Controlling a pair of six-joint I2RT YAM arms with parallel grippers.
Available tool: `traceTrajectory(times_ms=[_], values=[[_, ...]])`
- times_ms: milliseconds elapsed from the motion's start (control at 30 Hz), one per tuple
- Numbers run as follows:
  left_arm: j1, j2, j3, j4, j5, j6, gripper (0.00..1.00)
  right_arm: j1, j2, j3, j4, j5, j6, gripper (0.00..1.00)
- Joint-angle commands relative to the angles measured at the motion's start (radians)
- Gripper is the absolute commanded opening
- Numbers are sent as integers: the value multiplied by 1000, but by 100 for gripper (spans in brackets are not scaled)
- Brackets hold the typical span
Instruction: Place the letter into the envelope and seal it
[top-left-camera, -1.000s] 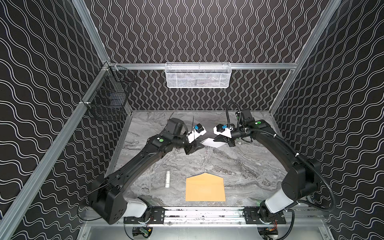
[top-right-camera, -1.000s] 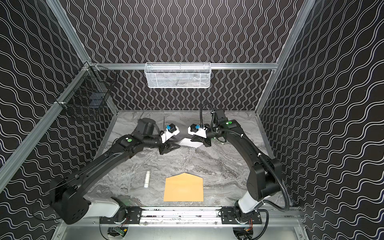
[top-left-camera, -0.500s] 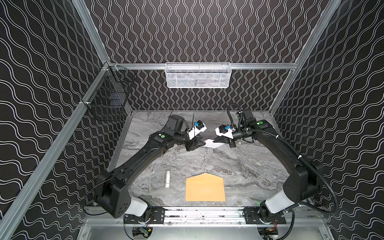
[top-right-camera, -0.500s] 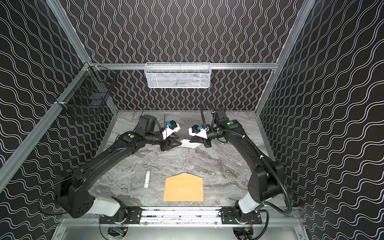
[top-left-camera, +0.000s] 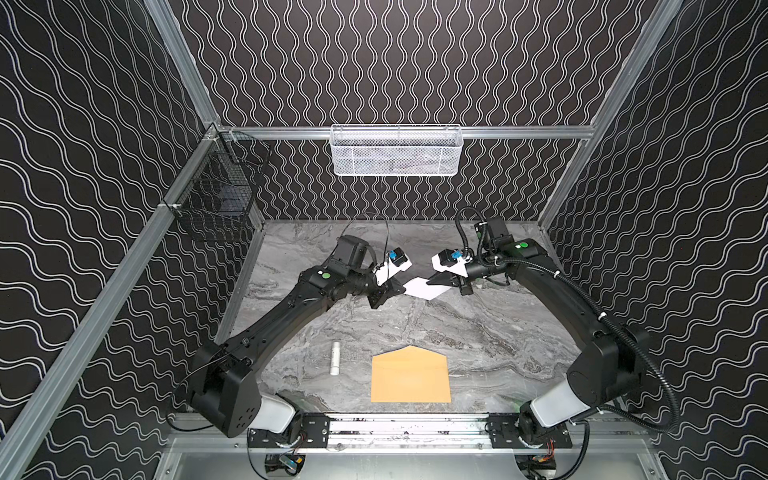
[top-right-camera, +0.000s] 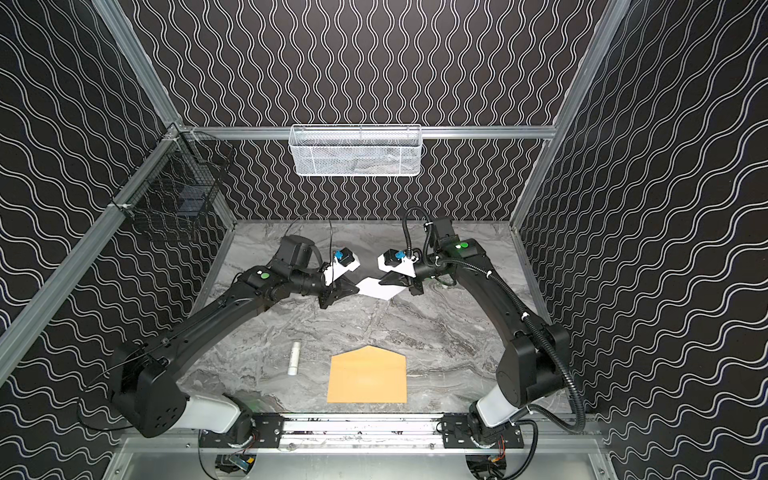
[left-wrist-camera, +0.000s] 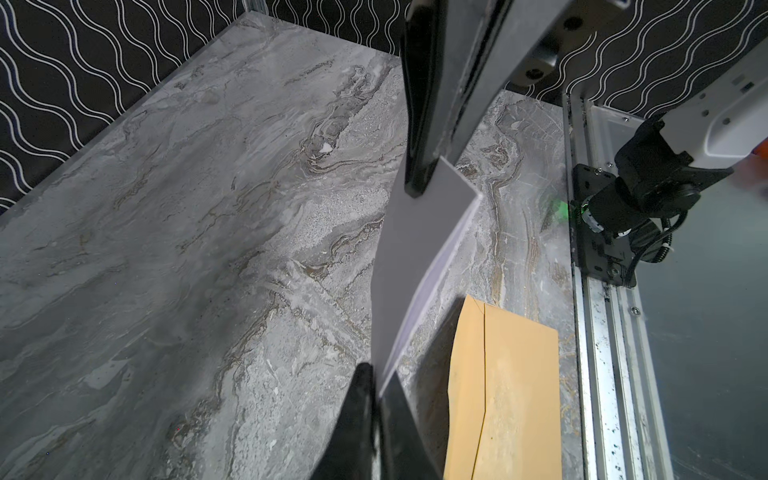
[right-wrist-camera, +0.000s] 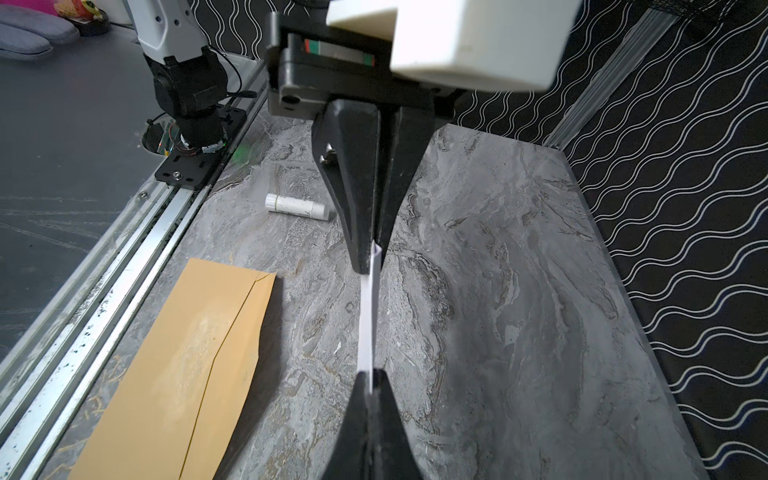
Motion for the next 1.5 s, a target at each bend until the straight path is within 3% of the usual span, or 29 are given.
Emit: traceTrajectory(times_ms=[0, 67, 200, 267, 333, 500, 800, 967, 1000, 1300, 1467], values=[[0, -3, 6, 2, 6, 0, 0, 3, -9, -6, -11, -38, -12, 0], [1, -7, 6, 4, 7, -5, 0, 7, -11, -12, -2, -41, -9, 3], [1, -14, -3, 17, 13, -20, 0, 28, -13, -24, 38, -43, 17, 15], [1, -11, -2, 18, 11, -28, 0, 37, -14, -24, 73, -45, 45, 26], [1, -9, -6, 24, 13, -31, 0, 50, -17, -24, 105, -44, 61, 29], [1, -1, -9, 32, 22, -34, 0, 71, -15, 0, 125, -33, 77, 24], [1, 0, -10, 37, 22, -38, 0, 101, -23, 2, 140, -20, 88, 0], [1, 2, -12, 38, 22, -38, 0, 104, -25, 0, 151, -16, 98, 0], [1, 1, -12, 38, 20, -37, 0, 106, -25, -1, 157, -15, 102, 6], [1, -5, -20, 47, 5, -40, 0, 113, -23, 5, 179, -5, 117, 11], [2, -4, -19, 52, 3, -42, 0, 113, -18, 13, 150, 5, 101, 0]])
